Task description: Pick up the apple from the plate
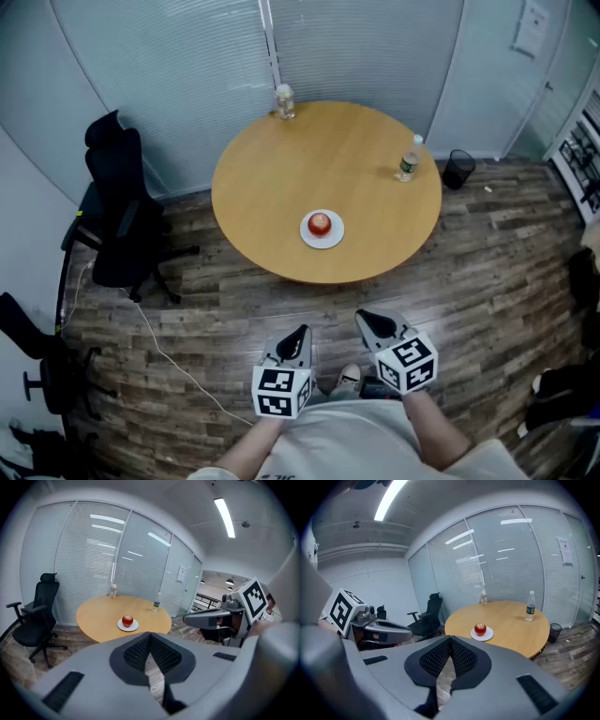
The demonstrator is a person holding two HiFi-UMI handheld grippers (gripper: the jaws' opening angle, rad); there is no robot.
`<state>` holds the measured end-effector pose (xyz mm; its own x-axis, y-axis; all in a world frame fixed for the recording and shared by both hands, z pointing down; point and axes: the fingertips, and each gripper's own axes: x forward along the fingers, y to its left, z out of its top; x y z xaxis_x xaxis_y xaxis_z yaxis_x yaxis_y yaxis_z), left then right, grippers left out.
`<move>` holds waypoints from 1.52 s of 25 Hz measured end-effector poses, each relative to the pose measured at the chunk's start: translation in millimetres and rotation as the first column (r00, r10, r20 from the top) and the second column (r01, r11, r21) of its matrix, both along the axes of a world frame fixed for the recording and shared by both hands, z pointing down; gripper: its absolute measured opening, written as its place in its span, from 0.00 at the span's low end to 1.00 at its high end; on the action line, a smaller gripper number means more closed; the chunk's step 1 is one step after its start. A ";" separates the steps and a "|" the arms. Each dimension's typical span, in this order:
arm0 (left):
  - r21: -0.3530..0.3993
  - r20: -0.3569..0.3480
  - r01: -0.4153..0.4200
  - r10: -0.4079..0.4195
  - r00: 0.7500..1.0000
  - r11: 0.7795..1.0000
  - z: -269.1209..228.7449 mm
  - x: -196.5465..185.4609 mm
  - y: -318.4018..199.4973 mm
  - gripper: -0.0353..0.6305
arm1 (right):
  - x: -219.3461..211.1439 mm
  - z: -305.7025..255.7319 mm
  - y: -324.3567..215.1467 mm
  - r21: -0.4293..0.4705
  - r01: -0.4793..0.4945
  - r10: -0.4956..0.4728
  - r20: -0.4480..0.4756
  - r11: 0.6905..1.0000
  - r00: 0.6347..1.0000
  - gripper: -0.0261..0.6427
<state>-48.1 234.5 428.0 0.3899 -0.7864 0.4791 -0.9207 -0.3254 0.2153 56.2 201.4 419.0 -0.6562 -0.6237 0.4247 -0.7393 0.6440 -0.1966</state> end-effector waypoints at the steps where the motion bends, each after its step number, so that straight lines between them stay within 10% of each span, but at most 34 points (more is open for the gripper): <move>1: -0.001 0.000 -0.002 0.002 1.000 1.000 0.0 -0.4 0.0 0.06 | -1.8 0.5 1.0 0.000 0.004 -0.004 0.000 1.000 1.000 0.08; 38: -0.018 0.029 0.086 -0.085 0.996 0.996 10.9 23.1 -47.1 0.06 | 36.0 24.8 -53.5 -0.045 0.034 -0.032 0.045 0.998 0.998 0.09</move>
